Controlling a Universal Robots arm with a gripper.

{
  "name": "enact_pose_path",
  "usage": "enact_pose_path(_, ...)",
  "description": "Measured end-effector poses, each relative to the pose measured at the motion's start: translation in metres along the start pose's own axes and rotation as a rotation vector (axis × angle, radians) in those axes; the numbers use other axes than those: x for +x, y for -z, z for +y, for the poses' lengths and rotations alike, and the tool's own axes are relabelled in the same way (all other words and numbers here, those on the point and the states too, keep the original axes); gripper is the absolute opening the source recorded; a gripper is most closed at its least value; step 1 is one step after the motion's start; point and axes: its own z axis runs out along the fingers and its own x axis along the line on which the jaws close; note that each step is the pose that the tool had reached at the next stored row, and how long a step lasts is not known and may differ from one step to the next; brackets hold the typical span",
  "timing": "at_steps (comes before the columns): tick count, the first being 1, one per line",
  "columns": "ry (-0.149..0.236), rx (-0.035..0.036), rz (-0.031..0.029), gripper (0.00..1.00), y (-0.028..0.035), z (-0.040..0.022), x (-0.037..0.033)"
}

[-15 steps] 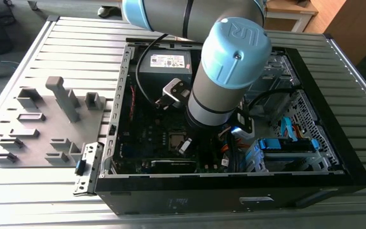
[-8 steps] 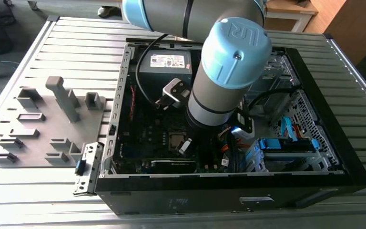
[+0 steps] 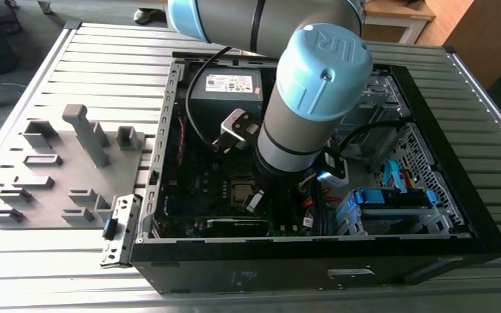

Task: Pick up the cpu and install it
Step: 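Install the first cpu locking lever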

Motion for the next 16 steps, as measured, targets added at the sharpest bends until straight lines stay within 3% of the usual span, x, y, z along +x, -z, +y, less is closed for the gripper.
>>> enact_pose_path(9, 0.012, -0.0034, -0.0027, 0.11, -0.0004, -0.0003, -0.0001)
enact_pose_path(16, 0.017, -0.0145, -0.0179, 0.11, 0.0004, 0.0000, -0.0001)
